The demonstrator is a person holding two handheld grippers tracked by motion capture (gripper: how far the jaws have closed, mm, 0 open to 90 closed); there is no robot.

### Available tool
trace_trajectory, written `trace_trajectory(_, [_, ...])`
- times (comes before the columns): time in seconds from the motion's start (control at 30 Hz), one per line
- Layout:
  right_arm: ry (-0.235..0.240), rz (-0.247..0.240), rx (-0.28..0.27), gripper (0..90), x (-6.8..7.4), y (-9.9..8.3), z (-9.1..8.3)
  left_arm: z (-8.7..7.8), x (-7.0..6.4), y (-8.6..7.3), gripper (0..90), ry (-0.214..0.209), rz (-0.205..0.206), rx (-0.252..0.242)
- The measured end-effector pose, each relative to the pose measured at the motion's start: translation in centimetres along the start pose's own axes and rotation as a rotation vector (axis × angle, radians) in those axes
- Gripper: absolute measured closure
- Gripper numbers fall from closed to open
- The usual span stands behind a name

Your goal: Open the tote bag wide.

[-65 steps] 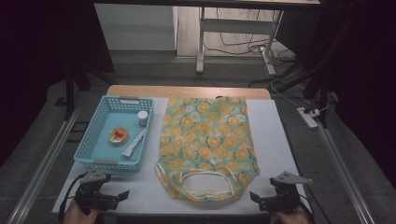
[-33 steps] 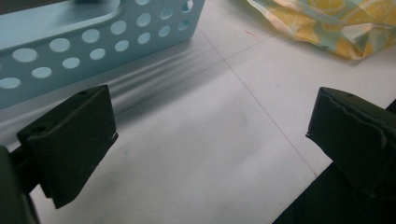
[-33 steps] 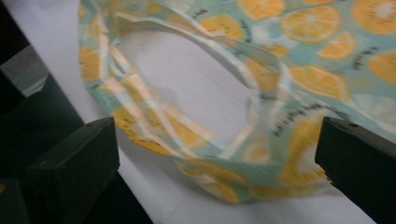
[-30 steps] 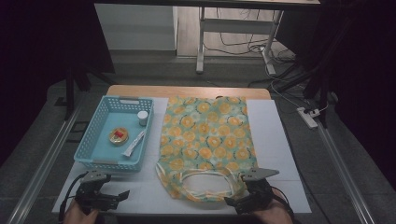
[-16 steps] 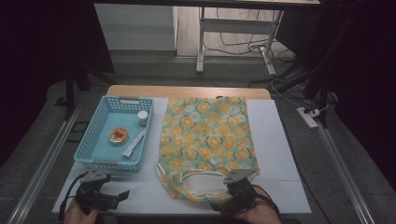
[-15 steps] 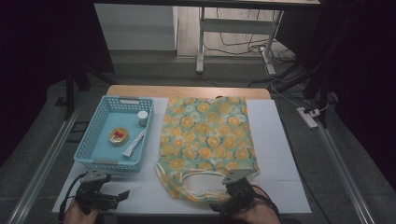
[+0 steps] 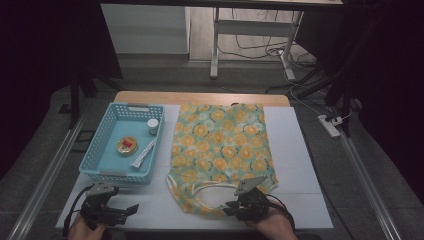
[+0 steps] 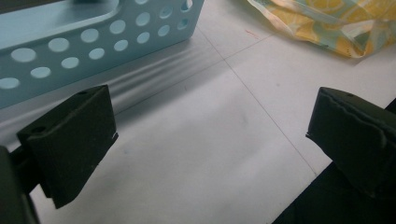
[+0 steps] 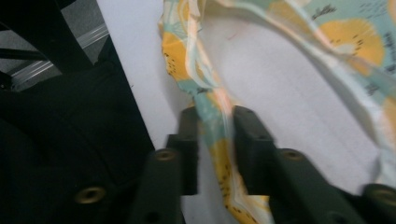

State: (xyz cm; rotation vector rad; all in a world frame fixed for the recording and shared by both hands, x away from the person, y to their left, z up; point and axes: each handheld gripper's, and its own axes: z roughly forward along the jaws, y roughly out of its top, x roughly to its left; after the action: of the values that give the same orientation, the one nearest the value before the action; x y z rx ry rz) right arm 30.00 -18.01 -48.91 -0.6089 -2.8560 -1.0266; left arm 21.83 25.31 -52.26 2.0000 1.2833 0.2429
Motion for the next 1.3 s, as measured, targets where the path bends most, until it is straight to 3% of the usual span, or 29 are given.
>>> trace_trajectory(0.13, [-0.004,-0.002,-0.007,87.6,-0.4,0.4,-0.3,0.0,0.0,0.0,1.1,-0.003,-0.002,-0.003])
trace_trajectory(0.4, [-0.008,0.006,-0.041,88.7,-1.8,2.3,-1.1,0.0,0.1,0.0,1.2,-0.005,-0.005,-0.002])
trace_trajectory(0.53, [-0.022,0.005,-0.052,88.8,-3.1,3.5,-1.2,0.0,0.1,0.0,1.2,-0.006,-0.005,-0.002])
trace_trajectory(0.83, [-0.046,0.056,-0.048,89.4,-6.6,5.5,-0.4,0.0,0.1,0.0,1.3,-0.006,-0.007,0.001])
trace_trajectory(1.3, [-0.097,0.077,-0.066,89.4,-10.8,8.3,0.0,0.0,0.1,0.0,1.4,-0.006,-0.009,0.003])
